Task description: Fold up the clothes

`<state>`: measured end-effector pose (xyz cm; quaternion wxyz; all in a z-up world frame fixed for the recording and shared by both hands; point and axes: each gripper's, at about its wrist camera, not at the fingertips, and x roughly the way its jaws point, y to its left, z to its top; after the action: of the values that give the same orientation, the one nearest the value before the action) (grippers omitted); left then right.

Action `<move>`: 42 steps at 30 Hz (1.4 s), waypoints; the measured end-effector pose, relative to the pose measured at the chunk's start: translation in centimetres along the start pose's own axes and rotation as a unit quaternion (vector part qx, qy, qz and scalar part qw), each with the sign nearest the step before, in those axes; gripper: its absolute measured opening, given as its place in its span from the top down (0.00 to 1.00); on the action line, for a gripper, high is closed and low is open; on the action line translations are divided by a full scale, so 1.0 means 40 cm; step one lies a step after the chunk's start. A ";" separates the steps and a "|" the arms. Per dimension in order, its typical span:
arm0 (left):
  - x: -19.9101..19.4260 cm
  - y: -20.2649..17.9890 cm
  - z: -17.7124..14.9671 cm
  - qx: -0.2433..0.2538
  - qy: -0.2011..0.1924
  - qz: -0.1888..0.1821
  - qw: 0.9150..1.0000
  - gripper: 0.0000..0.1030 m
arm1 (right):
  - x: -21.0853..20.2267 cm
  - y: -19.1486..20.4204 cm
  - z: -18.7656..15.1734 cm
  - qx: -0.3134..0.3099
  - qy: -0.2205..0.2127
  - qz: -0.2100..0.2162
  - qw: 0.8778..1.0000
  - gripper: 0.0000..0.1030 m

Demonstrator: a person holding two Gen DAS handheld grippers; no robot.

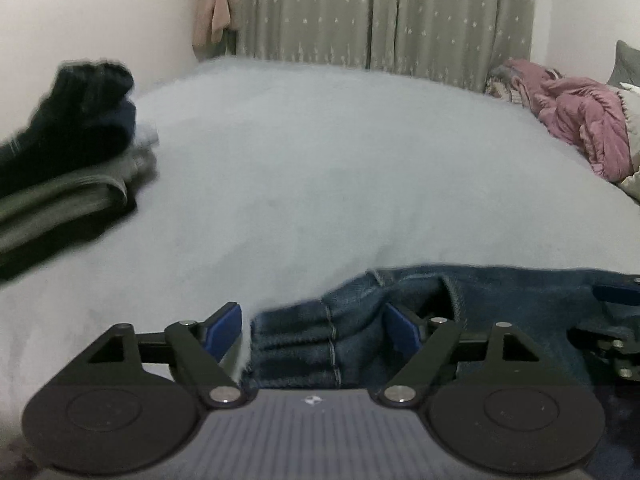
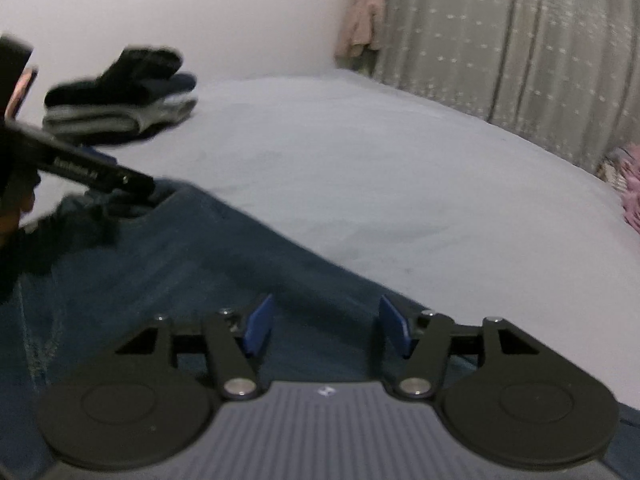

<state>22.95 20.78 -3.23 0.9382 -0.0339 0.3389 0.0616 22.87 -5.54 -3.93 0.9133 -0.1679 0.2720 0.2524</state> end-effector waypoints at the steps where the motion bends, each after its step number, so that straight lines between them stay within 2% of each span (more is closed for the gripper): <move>1: 0.004 -0.002 -0.003 0.000 -0.007 0.004 1.000 0.31 | 0.011 0.002 0.005 -0.001 0.000 -0.009 1.000 0.51; 2: 0.008 -0.004 -0.003 -0.002 -0.014 0.009 1.000 0.34 | 0.022 0.004 0.009 -0.002 -0.001 -0.017 1.000 0.78; 3: 0.014 -0.006 0.000 -0.008 -0.021 0.015 1.000 0.35 | 0.033 0.006 0.014 -0.003 -0.002 -0.026 1.000 1.00; 8: 0.030 -0.026 -0.003 0.006 -0.035 0.041 0.999 0.32 | 0.080 0.014 0.034 -0.002 0.002 -0.054 0.999 1.00; 10: 0.018 -0.019 0.003 -0.001 -0.029 0.038 0.999 0.25 | 0.083 0.017 0.045 0.002 0.000 -0.064 0.998 1.00; 11: 0.010 -0.014 0.008 -0.009 -0.022 0.035 0.999 0.24 | 0.075 0.012 0.047 0.014 -0.001 -0.067 0.998 0.89; 12: 0.001 -0.010 0.013 -0.017 -0.016 0.031 0.999 0.24 | 0.066 0.006 0.048 0.026 -0.002 -0.070 0.997 0.71; 13: -0.006 -0.006 0.017 -0.024 -0.011 0.028 0.999 0.23 | 0.041 -0.012 0.046 0.053 -0.007 -0.074 0.996 0.63; 14: -0.014 -0.007 0.020 -0.029 -0.008 0.025 0.999 0.23 | 0.019 -0.029 0.044 0.070 -0.012 -0.071 0.995 0.48; 15: -0.026 -0.011 0.027 -0.035 -0.005 0.022 0.999 0.23 | 0.010 -0.036 0.038 0.075 -0.013 -0.069 0.995 0.39; 18: -0.059 -0.035 0.042 -0.032 -0.004 0.032 0.999 0.22 | -0.056 -0.089 0.009 0.086 -0.011 -0.080 0.993 0.35; 20: -0.084 -0.062 0.047 -0.021 -0.005 0.045 0.999 0.22 | -0.134 -0.176 -0.044 0.091 -0.003 -0.115 0.989 0.32; 24: -0.129 -0.137 0.044 0.015 -0.018 0.061 0.998 0.20 | -0.227 -0.309 -0.122 0.119 0.012 -0.154 0.981 0.31; 28: -0.173 -0.248 0.036 0.069 -0.052 0.052 0.995 0.20 | -0.379 -0.533 -0.258 0.187 0.024 -0.220 0.957 0.30; 29: -0.178 -0.272 0.036 0.081 -0.059 0.061 0.993 0.20 | -0.409 -0.578 -0.287 0.205 0.024 -0.233 0.950 0.30; 31: -0.178 -0.316 0.037 0.103 -0.072 0.107 0.986 0.20 | -0.456 -0.651 -0.333 0.234 0.025 -0.255 0.938 0.29; 32: -0.178 -0.333 0.036 0.110 -0.078 0.114 0.984 0.20 | -0.472 -0.677 -0.350 0.245 0.026 -0.262 0.933 0.29; 33: -0.178 -0.354 0.034 0.115 -0.084 0.106 0.984 0.20 | -0.502 -0.724 -0.387 0.264 0.027 -0.272 0.925 0.28; 37: -0.152 -0.413 0.014 0.093 -0.058 -0.004 0.994 0.20 | -0.527 -0.821 -0.458 0.323 0.023 -0.271 0.906 0.22; 39: -0.131 -0.449 -0.003 0.097 -0.048 -0.055 0.993 0.20 | -0.534 -0.860 -0.488 0.351 0.017 -0.264 0.898 0.22; 40: -0.120 -0.469 -0.013 0.106 -0.047 -0.068 0.991 0.20 | -0.536 -0.881 -0.505 0.370 0.008 -0.254 0.894 0.22; 42: -0.098 -0.507 -0.031 0.123 -0.046 -0.092 0.987 0.20 | -0.531 -0.932 -0.544 0.417 -0.020 -0.213 0.883 0.21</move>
<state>22.00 0.21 -1.21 0.9514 0.0536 0.2959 -0.0657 19.10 -53.47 -2.57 0.9359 0.1802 0.2914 -0.0815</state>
